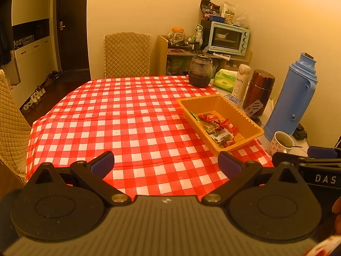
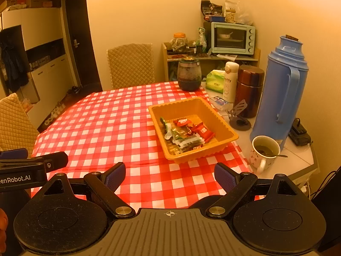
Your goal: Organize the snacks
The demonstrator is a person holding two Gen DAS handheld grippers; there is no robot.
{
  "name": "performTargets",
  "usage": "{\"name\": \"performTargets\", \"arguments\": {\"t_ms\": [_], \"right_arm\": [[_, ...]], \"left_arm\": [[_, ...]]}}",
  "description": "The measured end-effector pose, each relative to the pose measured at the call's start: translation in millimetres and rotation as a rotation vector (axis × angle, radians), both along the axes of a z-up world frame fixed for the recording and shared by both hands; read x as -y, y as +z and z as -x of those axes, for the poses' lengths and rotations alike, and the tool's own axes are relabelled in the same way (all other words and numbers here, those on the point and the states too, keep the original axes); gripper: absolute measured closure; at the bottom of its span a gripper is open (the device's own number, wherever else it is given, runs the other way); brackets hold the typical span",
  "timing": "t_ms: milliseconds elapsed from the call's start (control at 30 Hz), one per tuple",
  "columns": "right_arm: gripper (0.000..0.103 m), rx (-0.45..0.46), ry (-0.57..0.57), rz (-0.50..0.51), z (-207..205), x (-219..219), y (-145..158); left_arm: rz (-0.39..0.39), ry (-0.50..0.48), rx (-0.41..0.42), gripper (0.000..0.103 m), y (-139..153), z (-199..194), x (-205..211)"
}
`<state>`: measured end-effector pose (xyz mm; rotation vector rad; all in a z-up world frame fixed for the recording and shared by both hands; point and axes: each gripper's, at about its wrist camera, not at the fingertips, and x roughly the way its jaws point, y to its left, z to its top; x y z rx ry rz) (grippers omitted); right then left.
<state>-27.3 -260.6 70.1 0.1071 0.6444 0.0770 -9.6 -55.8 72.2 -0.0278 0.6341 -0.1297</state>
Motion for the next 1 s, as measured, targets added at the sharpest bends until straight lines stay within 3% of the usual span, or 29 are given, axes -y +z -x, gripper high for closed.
{"name": "performTargets", "arguments": {"t_ms": [1000], "right_arm": [[0.013, 0.004, -0.005, -0.009, 0.1, 1.3, -1.1]], "left_arm": [[-0.001, -0.007, -0.012, 0.0, -6.4, 1.0, 1.0]]}}
